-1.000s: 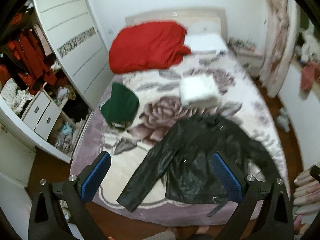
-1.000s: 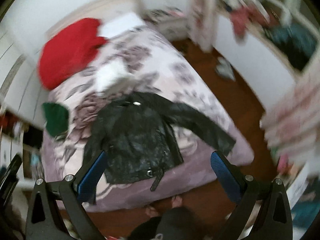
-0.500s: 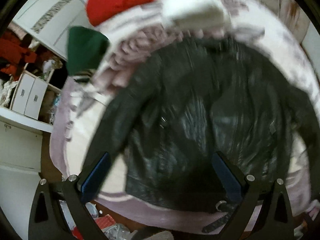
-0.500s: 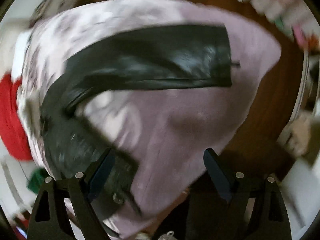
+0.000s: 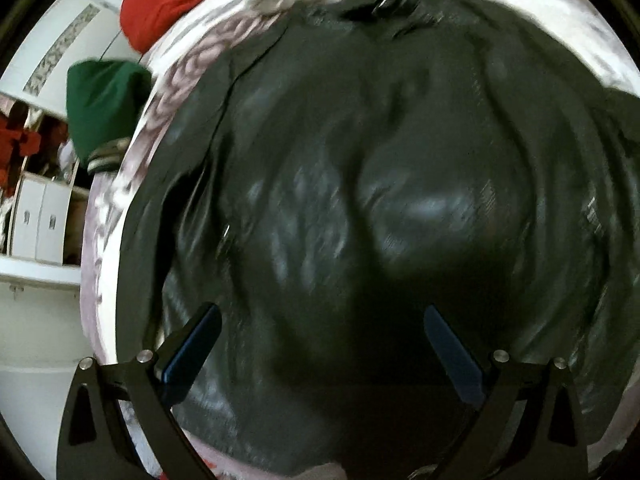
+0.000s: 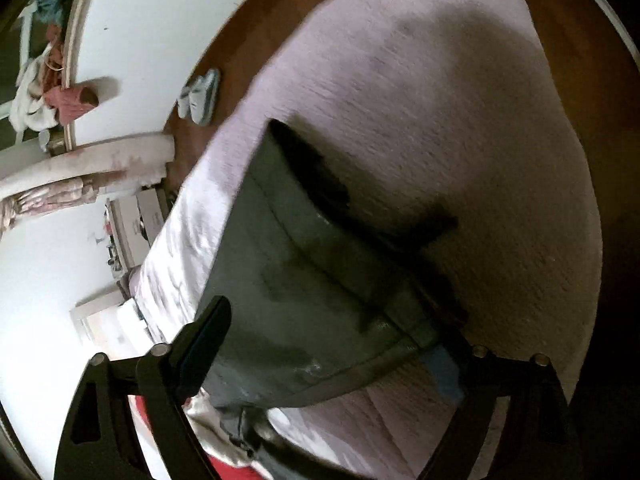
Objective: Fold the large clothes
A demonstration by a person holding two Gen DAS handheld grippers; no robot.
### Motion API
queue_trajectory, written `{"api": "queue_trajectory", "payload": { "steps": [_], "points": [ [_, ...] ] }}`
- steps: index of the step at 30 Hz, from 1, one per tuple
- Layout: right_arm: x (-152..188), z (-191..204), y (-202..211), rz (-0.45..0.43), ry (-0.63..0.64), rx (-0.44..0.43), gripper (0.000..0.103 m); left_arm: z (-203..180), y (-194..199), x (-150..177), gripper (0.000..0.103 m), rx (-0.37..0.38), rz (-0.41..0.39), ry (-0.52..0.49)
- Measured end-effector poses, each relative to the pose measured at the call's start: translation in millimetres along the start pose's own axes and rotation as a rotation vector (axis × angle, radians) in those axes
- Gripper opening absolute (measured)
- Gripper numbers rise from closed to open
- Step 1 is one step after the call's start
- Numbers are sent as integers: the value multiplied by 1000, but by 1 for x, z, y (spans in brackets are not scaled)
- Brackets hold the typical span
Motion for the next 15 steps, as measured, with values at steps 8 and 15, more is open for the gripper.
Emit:
{"api": "queue_trajectory", "payload": {
  "steps": [8, 15],
  "points": [
    [-16, 90, 47, -96, 279, -144, 7, -60, 24, -67, 103, 98, -101, -56],
    [-41, 90, -3, 84, 168, 19, 46, -112, 29, -135, 103, 212, -161, -67]
  ]
}}
Point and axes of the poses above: each gripper's, at about its wrist camera, not at the fingertips, and y roughly against the way its jaws point, z to its left, x to its underside, the point moved 6 cm from there along -y, roughly the way its jaws point, and after that the axes turned 13 degrees about -y, right-handed, at the moved point
